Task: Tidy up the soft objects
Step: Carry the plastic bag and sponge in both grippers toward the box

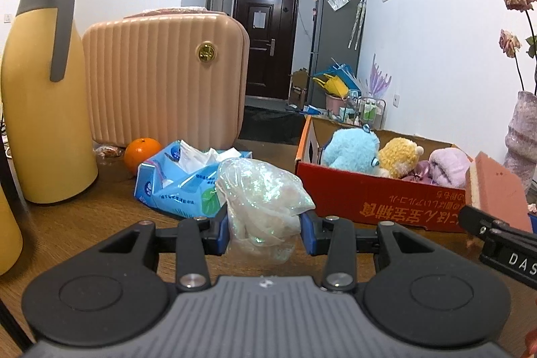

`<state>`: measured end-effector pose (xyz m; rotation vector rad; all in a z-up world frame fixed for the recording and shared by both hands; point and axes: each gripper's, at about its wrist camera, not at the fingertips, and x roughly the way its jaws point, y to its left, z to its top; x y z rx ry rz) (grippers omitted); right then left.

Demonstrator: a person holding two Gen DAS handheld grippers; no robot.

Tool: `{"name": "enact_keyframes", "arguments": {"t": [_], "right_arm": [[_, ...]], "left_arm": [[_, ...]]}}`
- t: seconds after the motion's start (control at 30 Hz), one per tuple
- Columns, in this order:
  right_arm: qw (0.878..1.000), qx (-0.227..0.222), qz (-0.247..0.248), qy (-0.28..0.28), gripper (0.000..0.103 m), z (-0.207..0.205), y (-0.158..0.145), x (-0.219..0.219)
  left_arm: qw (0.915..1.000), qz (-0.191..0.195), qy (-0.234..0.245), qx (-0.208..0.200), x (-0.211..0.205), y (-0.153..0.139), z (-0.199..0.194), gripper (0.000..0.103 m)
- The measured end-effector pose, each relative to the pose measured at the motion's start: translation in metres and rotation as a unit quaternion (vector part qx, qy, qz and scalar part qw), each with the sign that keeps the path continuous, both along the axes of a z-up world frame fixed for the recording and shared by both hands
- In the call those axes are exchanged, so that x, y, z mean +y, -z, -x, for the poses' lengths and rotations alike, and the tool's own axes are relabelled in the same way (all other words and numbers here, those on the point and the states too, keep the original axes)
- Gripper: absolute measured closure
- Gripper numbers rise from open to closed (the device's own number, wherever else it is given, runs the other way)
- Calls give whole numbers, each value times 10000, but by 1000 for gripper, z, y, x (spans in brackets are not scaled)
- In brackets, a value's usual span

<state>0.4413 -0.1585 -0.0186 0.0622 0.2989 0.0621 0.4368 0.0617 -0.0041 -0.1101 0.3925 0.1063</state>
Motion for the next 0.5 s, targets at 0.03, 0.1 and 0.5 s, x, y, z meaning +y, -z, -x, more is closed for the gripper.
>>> {"name": "enact_keyframes", "arguments": {"t": [0.03, 0.1, 0.5], "right_arm": [[10000, -52, -4, 7, 19, 1, -1, 0], [9999, -168, 10, 32, 19, 2, -3, 0], [9975, -700, 76, 35, 19, -6, -11, -2]], "left_arm": [[10000, -18, -20, -52, -1, -2, 1, 62], [9999, -59, -48, -148, -3, -5, 2, 62], [9993, 181, -117, -314, -14, -16, -8, 62]]}}
